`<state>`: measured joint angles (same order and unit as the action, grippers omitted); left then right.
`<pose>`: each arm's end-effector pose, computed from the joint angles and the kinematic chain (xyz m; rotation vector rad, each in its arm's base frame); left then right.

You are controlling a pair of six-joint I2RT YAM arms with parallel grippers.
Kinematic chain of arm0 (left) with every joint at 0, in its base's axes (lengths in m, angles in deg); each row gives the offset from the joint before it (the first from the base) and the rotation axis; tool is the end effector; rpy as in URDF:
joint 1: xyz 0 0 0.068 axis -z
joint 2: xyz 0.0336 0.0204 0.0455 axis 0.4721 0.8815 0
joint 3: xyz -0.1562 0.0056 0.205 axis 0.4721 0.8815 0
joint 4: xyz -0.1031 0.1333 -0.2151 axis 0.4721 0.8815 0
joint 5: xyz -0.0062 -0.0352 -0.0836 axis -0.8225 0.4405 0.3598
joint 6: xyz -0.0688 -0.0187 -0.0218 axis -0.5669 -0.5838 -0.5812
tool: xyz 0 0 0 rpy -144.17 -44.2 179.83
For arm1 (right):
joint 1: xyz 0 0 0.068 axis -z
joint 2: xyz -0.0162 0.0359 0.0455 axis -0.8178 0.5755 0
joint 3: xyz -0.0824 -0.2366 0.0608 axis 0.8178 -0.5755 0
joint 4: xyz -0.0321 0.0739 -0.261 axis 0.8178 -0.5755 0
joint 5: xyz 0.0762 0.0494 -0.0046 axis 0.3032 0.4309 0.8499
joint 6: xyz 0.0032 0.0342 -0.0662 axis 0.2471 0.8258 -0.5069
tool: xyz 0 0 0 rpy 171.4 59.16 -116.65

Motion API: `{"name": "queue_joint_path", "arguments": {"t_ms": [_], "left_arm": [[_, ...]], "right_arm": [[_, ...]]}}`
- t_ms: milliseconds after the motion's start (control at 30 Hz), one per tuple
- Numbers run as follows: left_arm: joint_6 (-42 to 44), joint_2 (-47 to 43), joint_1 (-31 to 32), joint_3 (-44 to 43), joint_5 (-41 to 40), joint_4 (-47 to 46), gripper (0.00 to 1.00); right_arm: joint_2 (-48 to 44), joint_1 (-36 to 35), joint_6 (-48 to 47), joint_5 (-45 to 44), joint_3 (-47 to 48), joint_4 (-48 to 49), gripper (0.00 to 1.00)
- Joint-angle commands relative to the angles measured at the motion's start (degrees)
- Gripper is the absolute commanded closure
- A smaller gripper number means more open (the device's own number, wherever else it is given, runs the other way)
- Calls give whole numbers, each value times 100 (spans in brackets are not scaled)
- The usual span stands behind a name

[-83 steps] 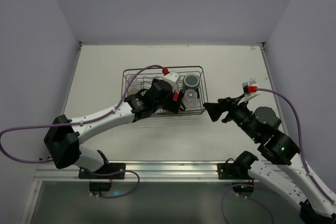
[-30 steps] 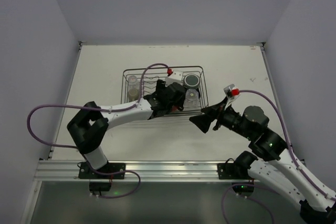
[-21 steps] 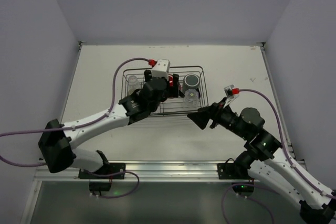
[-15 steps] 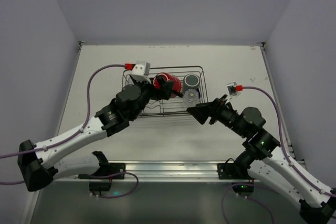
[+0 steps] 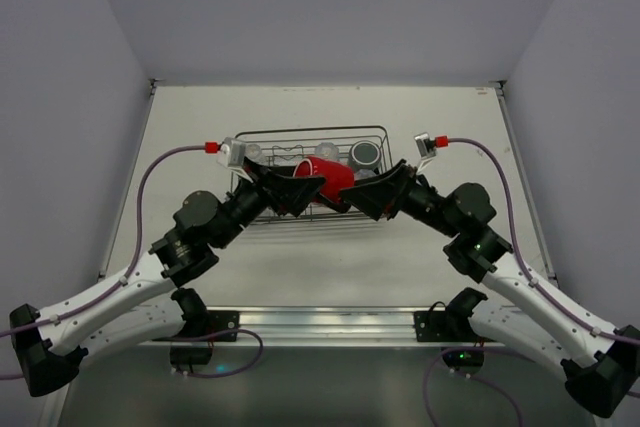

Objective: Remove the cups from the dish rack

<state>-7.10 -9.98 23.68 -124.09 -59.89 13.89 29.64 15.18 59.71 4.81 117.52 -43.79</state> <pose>0.1566 -0.1847 0.3516 0.0290 1.5288 -1.2032 0.1650 0.1656 0.3459 -0.1371 1.5691 1.5940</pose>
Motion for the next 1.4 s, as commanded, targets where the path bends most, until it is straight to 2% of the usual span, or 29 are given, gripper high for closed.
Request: {"name": "queue_joint_path", "arguments": {"t_ms": [0, 100, 167, 200, 367, 433, 533, 600, 633, 700, 733, 767, 833, 967, 1067, 1133, 1200, 1233, 1267, 1367], "left_arm": [[-395, -150, -26, 111, 490, -1352, 88], [-457, -151, -26, 225, 640, -1581, 88], [-518, -168, -26, 339, 702, -1843, 88], [-571, -194, -26, 444, 737, -1958, 88], [-852, -256, -18, 849, 737, -2897, 86], [-879, -151, -18, 850, 807, -3014, 85], [-879, -19, -18, 806, 1009, -3023, 84], [-827, -71, -18, 823, 1001, -2944, 81], [-783, -115, -18, 814, 966, -2796, 76], [-642, -264, -18, 788, 887, -2637, 68], [-581, -317, -18, 762, 878, -2427, 45], [-415, -448, -18, 718, 756, -2208, 31], [-186, -589, -18, 437, 492, -1315, 1], [420, -958, -18, 68, -289, -186, 0], [780, -1152, -18, -90, -677, 412, 0], [913, -1214, -18, -266, -1010, 1016, 0], [1247, -1223, -18, -468, -1143, 1518, 0], [1291, -1179, -18, -547, -1353, 2200, 0], [1370, -1048, -18, -705, -1459, 2520, 0], [1485, -741, -18, -750, -1504, 3540, 0]], "right_arm": [[182, 22, 579, 544, 151, 1025, 12], [279, 13, 807, 588, 98, 1489, 19], [305, 13, 931, 527, 2, 1763, 27], [323, 13, 1088, 483, -51, 2104, 40], [507, 13, 1669, 122, -437, 3160, 75], [717, 13, 1880, 131, -465, 3644, 75], [972, 13, 1977, 280, -245, 3777, 71], [1035, 13, 2021, 272, -166, 3838, 83], [1035, 13, 2038, 219, -166, 3838, 96], [991, 13, 1986, 131, -104, 3690, 100], [956, 22, 1942, 70, -95, 3637, 100], [825, 13, 1829, 0, -130, 3558, 100], [675, 74, 1670, -142, -113, 3172, 100], [403, 294, 1345, -98, -25, 2495, 100], [253, 662, 1292, 130, 36, 2134, 100], [165, 1101, 1143, 331, 281, 1547, 100], [156, 1566, 285, 246, 693, -14, 100], [234, 1708, -102, 54, 1218, -646, 100], [322, 1892, -941, -540, 1467, -1723, 100], [910, 2209, -2105, -1736, 2259, -2909, 100]]}}
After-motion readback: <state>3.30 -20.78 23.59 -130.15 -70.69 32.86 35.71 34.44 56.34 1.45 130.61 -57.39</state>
